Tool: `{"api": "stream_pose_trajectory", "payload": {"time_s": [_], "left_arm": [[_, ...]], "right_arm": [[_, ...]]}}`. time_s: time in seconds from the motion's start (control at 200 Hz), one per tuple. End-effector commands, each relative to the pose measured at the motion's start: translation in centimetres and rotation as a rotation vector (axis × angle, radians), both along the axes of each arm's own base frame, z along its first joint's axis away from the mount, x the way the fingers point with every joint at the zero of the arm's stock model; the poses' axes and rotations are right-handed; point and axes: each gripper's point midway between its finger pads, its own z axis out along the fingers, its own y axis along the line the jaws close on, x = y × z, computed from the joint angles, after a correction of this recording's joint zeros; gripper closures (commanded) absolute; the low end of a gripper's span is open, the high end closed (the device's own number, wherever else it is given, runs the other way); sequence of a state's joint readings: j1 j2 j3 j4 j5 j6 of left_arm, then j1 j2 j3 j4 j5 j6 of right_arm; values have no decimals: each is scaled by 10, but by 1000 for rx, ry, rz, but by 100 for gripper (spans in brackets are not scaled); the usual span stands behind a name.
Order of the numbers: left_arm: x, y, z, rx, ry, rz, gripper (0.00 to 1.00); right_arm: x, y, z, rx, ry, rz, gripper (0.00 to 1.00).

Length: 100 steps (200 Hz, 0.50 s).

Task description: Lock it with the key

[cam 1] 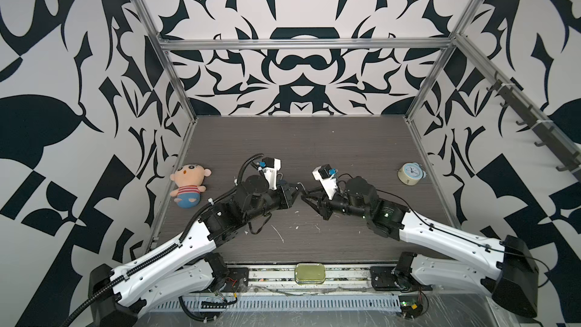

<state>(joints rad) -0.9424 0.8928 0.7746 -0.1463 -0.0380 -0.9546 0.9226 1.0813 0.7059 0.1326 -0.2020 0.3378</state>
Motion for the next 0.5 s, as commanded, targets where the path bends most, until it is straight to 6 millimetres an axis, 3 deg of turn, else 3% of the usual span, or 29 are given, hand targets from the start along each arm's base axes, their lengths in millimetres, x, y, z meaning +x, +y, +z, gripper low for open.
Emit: {"api": "stream_pose_trajectory", "payload": {"time_s": [0.0,0.185,0.405,0.465,0.495], "left_arm": [[0,1,6,-32,-12,9,100],[0,2,3,-23,-7,13,100],[1,13,-4,22,-23,42,100],[3,22,-6,61,-30,69,72],[4,27,-5,81,-39,80,63]], "right_arm": [[9,1,39,86,-68,-32,78],[9,-2,41,88,-68,-44,100],[-3,-1,44,88,-37,22,100],[-7,-3,44,86,-8,48,100],[-9,-4,44,91,13,71,100]]}}
